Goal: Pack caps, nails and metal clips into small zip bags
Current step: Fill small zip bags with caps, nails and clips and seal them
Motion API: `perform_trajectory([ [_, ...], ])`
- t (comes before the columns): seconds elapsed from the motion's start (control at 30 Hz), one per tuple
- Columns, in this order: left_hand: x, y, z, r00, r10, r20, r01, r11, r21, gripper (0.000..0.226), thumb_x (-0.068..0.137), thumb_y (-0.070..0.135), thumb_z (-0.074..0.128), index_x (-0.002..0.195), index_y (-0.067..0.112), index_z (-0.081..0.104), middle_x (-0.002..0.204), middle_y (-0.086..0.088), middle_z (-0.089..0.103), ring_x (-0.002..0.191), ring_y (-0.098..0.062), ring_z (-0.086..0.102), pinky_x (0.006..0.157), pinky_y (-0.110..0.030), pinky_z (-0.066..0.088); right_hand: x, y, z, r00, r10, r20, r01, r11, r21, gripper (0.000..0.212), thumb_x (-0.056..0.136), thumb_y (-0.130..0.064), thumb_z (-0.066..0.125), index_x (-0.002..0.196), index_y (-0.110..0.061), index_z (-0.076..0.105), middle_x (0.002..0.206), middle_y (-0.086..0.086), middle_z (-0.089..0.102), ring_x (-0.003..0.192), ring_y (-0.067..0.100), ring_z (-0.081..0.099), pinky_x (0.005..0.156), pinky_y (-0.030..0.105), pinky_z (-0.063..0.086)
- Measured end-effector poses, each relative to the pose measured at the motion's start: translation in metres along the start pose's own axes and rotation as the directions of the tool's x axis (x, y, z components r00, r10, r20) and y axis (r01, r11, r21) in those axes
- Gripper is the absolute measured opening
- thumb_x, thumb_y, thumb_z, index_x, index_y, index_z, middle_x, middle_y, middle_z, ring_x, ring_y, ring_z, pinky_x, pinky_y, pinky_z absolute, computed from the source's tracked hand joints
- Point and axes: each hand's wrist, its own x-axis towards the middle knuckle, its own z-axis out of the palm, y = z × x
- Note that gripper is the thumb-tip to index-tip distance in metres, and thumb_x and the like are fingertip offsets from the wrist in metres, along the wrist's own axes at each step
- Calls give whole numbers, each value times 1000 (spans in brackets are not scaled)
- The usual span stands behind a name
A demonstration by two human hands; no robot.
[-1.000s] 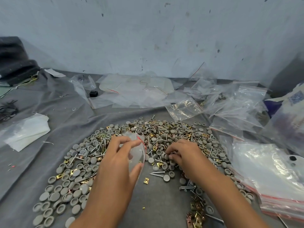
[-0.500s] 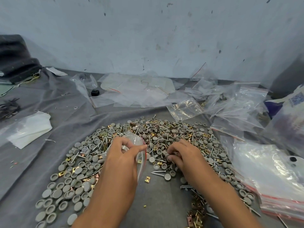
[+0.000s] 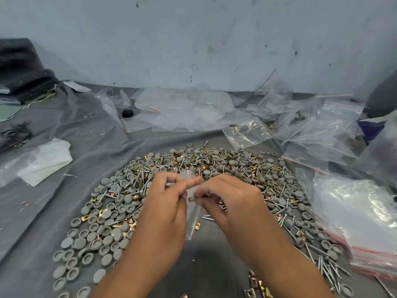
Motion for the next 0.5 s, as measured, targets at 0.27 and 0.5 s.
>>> perform_trajectory([
  [0.27, 1, 2, 3, 1000, 24, -12, -25, 994, -109, 47, 100, -3, 49, 105, 42, 62, 103, 4, 54, 103, -7, 53, 83, -7, 39, -1, -2, -6, 997, -36, -74, 44, 993, 112, 35, 86, -12, 81, 111, -34, 70, 100, -18, 71, 90, -6, 66, 77, 8, 47],
  [0.5, 1, 3, 2, 999, 23, -42, -26, 996, -85, 39, 101, 4, 49, 121, 30, 70, 107, 8, 52, 108, -3, 52, 88, -5, 34, -5, 11, -13, 940, 340, 16, -333, 910, 248, 21, 83, -48, 78, 93, -34, 67, 84, -17, 69, 78, 0, 66, 63, 11, 45],
])
